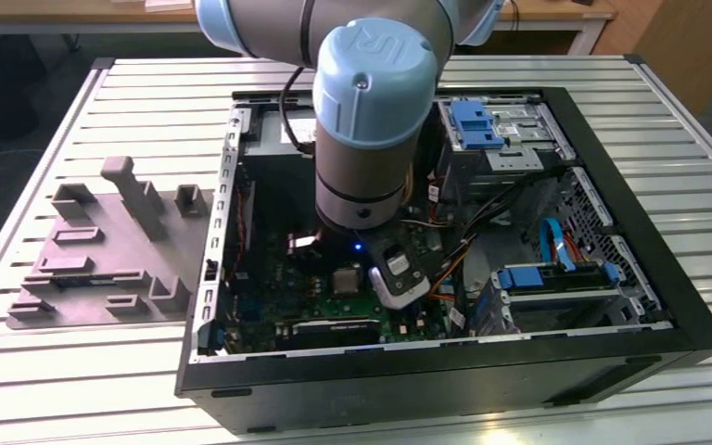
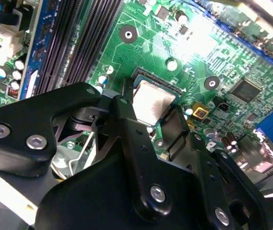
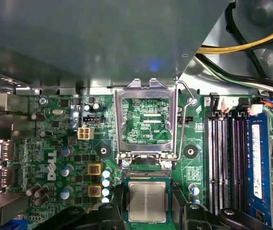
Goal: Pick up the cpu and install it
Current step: 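Place the cpu into insertion slot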
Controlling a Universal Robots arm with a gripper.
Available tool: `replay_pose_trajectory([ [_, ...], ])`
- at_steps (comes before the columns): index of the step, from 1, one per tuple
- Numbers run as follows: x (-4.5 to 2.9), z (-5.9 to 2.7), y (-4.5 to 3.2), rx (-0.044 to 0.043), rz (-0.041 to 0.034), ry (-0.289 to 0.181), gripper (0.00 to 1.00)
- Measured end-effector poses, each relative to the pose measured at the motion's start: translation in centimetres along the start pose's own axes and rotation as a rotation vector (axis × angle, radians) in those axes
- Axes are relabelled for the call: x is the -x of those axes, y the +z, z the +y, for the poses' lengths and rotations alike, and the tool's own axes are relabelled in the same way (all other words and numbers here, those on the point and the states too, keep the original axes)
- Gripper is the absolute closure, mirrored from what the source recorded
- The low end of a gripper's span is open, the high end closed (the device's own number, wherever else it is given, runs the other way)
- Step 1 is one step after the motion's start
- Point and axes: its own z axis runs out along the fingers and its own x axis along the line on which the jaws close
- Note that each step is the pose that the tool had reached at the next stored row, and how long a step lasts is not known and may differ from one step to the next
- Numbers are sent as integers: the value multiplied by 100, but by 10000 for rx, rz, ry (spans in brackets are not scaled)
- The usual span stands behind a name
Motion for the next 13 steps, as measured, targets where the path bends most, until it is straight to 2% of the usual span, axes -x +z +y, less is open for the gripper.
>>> replay_pose_trajectory([
  [13,-1,-1,34,42,1,-2,53],
])
